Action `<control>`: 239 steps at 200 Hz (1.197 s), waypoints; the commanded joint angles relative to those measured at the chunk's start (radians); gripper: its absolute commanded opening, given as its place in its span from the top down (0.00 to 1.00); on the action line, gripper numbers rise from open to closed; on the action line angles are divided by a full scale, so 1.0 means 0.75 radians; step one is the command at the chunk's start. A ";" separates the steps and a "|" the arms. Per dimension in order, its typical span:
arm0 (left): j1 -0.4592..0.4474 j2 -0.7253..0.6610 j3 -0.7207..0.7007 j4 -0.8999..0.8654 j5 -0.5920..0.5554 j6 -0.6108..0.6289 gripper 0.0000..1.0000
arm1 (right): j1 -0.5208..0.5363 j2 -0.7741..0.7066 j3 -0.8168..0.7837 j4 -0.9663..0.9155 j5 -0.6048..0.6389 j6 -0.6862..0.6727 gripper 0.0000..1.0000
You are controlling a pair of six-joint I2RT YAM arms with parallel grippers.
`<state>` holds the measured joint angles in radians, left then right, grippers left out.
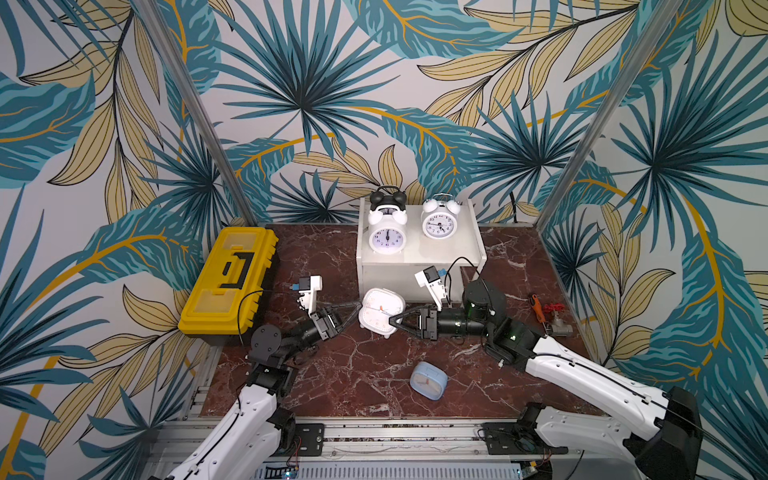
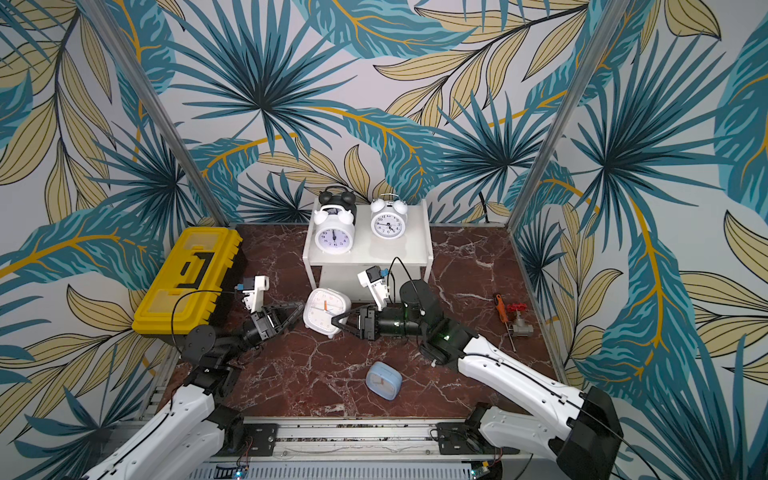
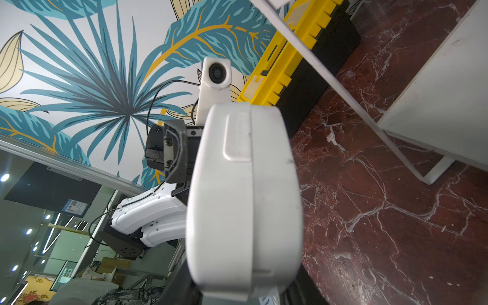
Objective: Place the alarm clocks on the shelf by style
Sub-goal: Pick up the alarm from the center of the board.
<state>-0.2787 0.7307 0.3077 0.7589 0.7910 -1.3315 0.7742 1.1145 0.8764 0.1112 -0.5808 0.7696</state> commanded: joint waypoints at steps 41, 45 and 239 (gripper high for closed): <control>0.010 -0.011 0.017 0.027 0.044 0.011 0.29 | -0.075 0.012 0.050 0.065 -0.198 0.041 0.81; 0.011 -0.009 0.019 0.023 0.049 0.017 0.28 | -0.075 0.016 0.050 0.070 -0.202 0.045 0.81; 0.010 0.007 -0.007 0.137 0.007 0.001 0.74 | -0.069 0.078 0.064 0.137 -0.147 0.109 0.44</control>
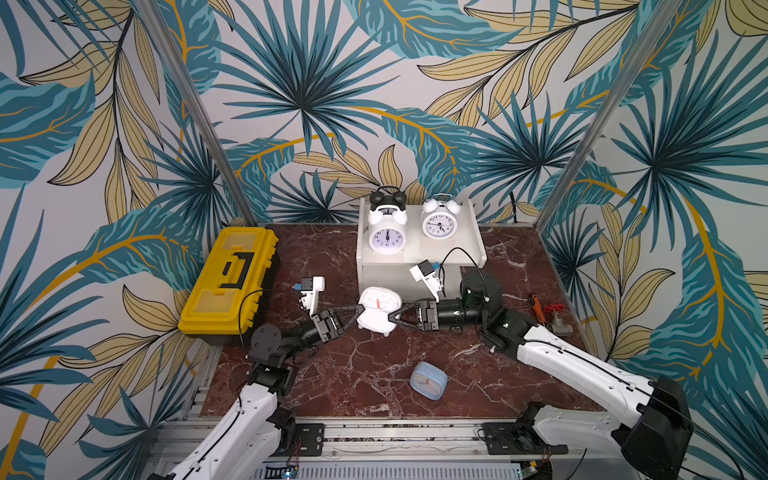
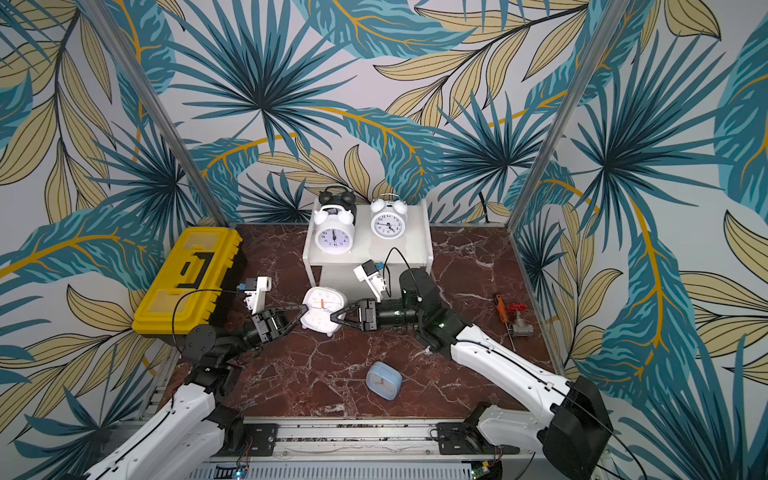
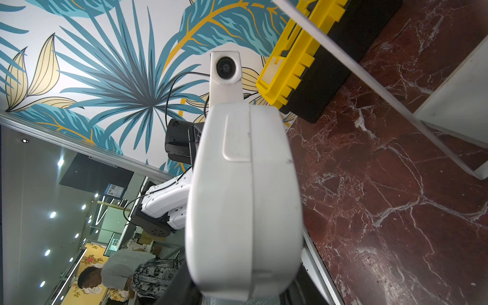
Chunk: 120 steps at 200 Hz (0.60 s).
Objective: Place the alarm clocks on the shelf by style
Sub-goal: Pick up the alarm from the center of the board.
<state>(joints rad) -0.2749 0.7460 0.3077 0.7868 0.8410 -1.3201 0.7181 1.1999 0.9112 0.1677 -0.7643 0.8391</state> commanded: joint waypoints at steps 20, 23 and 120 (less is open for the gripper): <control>0.006 -0.025 -0.039 0.115 -0.132 -0.028 0.76 | 0.039 -0.095 -0.097 0.219 0.246 0.066 0.34; 0.005 -0.025 -0.041 0.115 -0.139 -0.028 0.76 | 0.044 -0.100 -0.113 0.237 0.268 0.078 0.34; 0.005 -0.001 -0.024 0.132 -0.125 -0.043 0.77 | 0.100 -0.069 -0.150 0.307 0.388 0.089 0.49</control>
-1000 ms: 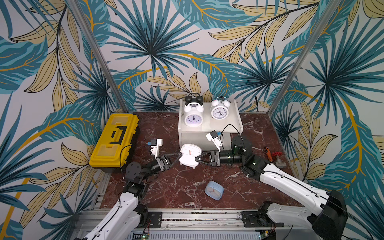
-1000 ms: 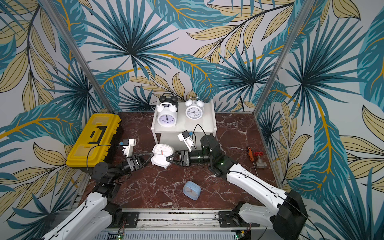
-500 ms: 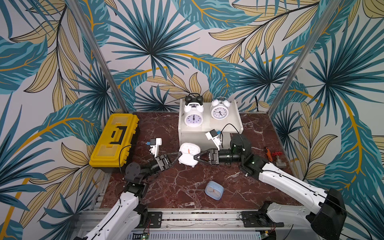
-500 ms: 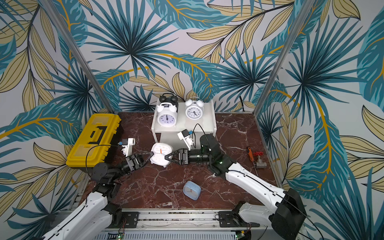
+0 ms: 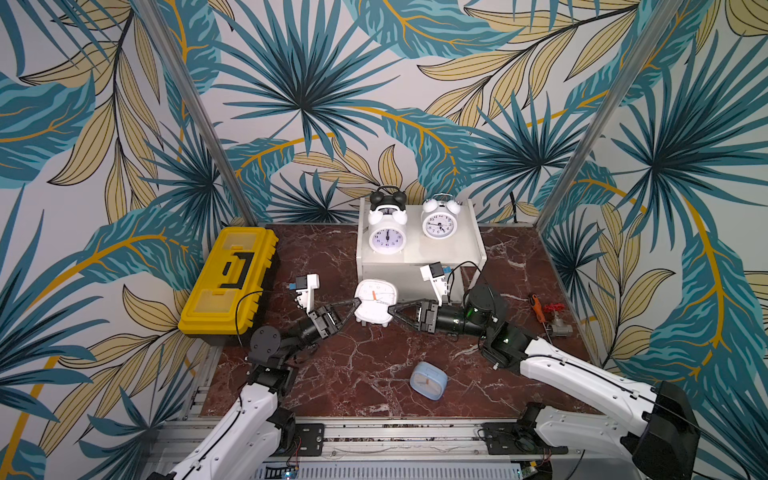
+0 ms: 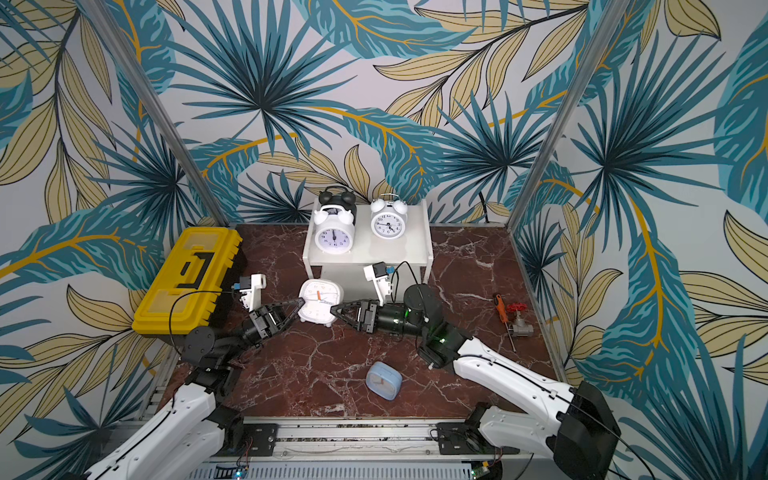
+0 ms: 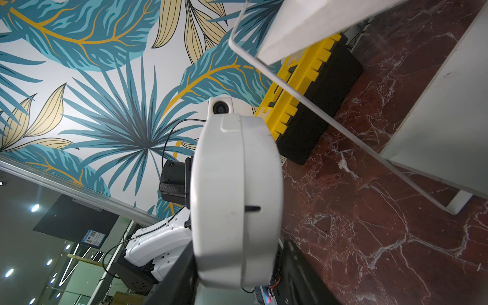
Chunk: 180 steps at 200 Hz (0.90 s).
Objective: Place the alarm clocks on the shelf by style
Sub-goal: Pick up the alarm from the center of the board.
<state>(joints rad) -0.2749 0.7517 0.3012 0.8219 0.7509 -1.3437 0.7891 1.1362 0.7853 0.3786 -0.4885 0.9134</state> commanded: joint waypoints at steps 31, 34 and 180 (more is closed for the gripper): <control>0.005 0.001 -0.011 0.088 -0.002 -0.011 0.77 | 0.007 0.052 0.013 0.074 0.013 0.011 0.61; 0.005 0.004 -0.011 0.088 0.001 -0.012 0.77 | 0.007 0.055 0.010 0.083 0.014 0.015 0.63; 0.067 0.134 0.113 0.218 0.238 -0.040 0.72 | -0.030 0.007 0.091 -0.181 -0.141 -0.141 0.85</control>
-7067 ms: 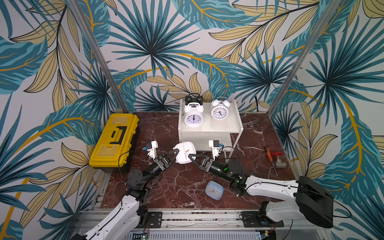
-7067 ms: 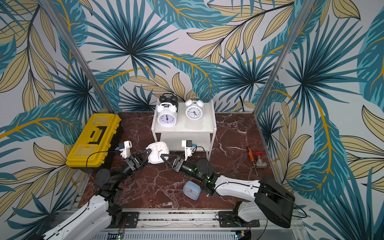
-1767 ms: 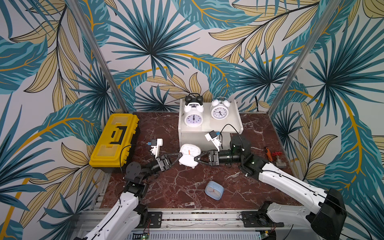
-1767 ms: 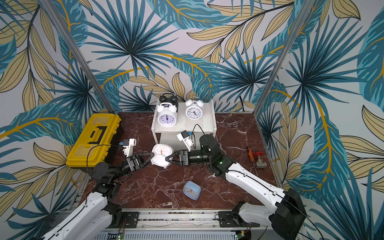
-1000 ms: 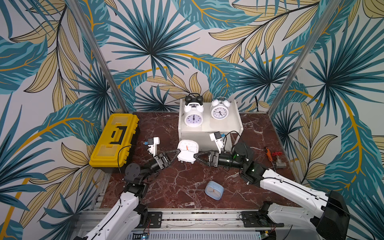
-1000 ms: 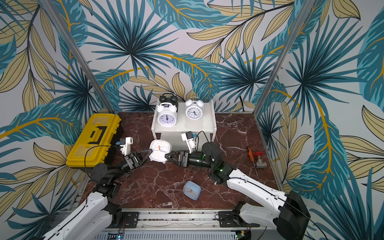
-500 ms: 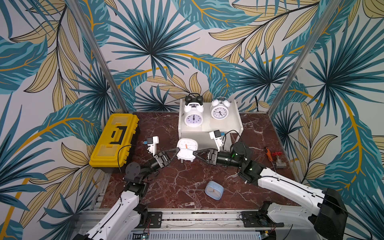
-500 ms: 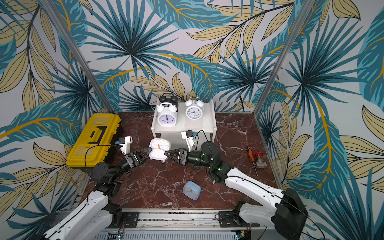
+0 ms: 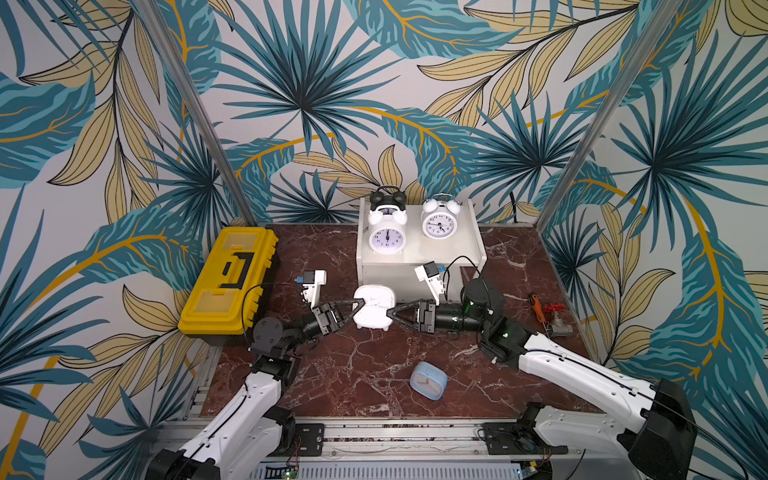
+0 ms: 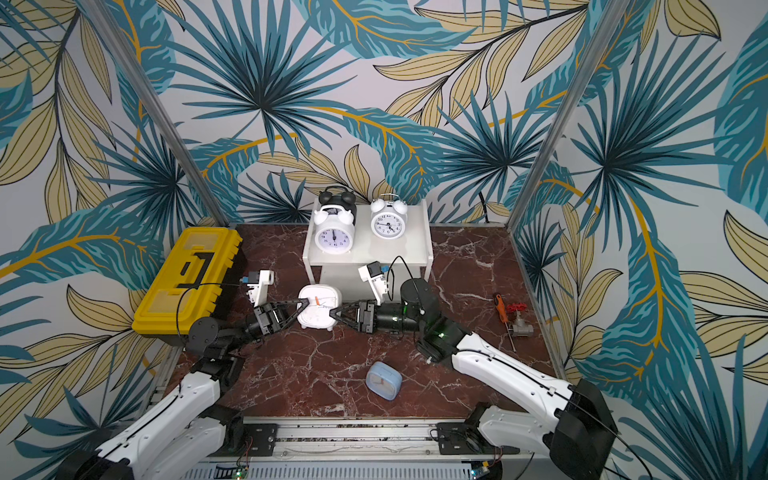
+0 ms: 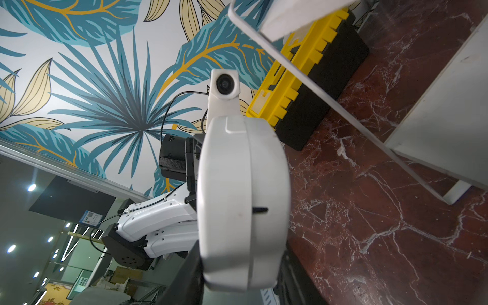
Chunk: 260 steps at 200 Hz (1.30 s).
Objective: Place the alarm clocks on the shelf by style
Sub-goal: Pick up the alarm from the center of the board.
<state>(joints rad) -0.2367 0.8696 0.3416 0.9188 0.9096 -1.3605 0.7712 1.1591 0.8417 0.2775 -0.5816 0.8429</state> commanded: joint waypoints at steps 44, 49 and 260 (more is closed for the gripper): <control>0.020 -0.058 0.026 0.094 0.010 -0.029 0.73 | -0.006 -0.073 0.033 -0.174 0.015 -0.154 0.42; 0.022 -0.058 0.027 0.094 0.012 -0.029 0.73 | -0.005 -0.088 0.034 -0.204 0.027 -0.182 0.39; 0.021 -0.061 0.037 0.100 0.024 -0.042 0.74 | 0.035 -0.006 0.109 -0.137 0.031 -0.248 0.44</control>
<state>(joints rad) -0.2276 0.8360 0.3428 0.9398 0.9211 -1.3876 0.7937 1.1412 0.9035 0.1410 -0.5613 0.6514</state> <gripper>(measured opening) 0.410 0.571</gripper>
